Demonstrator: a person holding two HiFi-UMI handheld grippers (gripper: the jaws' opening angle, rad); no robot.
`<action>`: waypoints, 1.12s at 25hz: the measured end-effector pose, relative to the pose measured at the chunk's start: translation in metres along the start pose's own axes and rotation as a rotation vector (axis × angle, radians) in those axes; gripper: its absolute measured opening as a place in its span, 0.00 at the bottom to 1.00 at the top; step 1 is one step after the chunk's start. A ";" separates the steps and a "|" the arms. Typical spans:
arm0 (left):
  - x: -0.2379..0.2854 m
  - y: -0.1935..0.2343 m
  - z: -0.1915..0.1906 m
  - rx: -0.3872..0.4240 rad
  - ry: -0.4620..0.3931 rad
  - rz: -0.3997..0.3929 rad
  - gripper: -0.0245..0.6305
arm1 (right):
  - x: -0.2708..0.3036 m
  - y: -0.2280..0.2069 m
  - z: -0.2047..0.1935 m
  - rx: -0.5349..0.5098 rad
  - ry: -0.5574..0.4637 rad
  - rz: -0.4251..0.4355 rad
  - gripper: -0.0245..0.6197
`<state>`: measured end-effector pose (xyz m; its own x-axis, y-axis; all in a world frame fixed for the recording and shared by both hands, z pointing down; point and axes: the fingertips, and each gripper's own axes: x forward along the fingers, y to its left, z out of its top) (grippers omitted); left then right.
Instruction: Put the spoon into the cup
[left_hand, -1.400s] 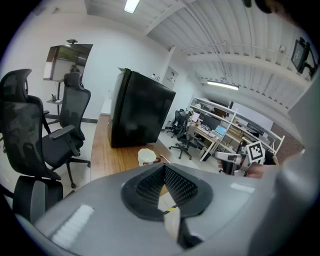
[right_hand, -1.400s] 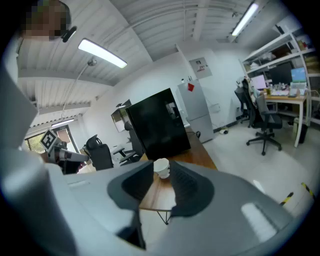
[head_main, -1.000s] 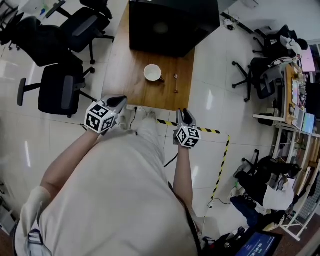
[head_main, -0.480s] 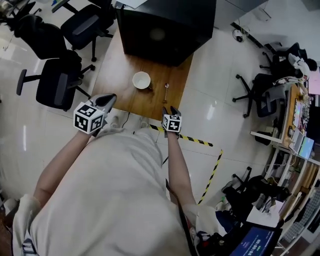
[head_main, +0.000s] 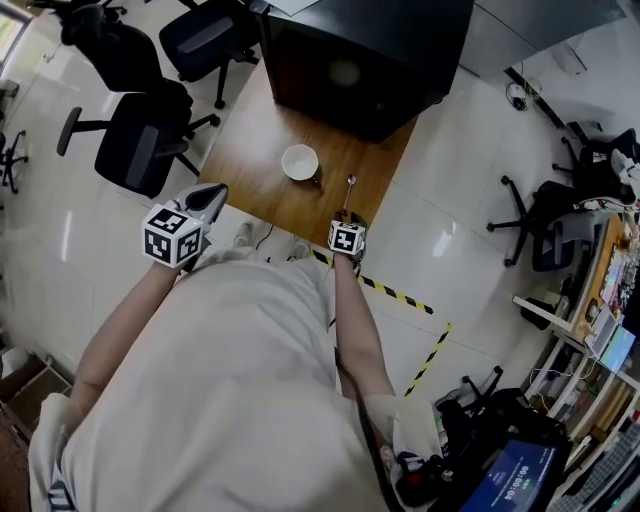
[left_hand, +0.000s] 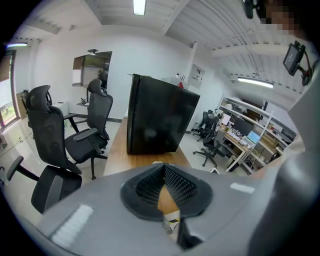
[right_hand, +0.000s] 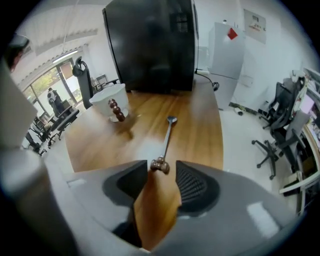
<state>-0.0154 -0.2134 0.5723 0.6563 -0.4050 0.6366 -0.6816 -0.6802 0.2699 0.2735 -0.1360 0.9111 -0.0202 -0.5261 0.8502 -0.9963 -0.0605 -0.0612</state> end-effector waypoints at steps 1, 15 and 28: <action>0.000 -0.001 0.000 -0.002 0.002 0.008 0.04 | 0.000 0.002 -0.001 0.005 0.007 0.009 0.32; 0.002 -0.018 -0.019 -0.059 0.009 0.079 0.04 | 0.002 0.003 0.008 -0.034 0.025 -0.009 0.24; 0.014 -0.036 -0.027 -0.107 -0.003 0.070 0.04 | -0.044 0.002 0.053 0.000 -0.123 0.142 0.23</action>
<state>0.0100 -0.1777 0.5914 0.6069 -0.4510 0.6545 -0.7560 -0.5815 0.3004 0.2765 -0.1576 0.8459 -0.1501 -0.6295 0.7623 -0.9842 0.0216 -0.1760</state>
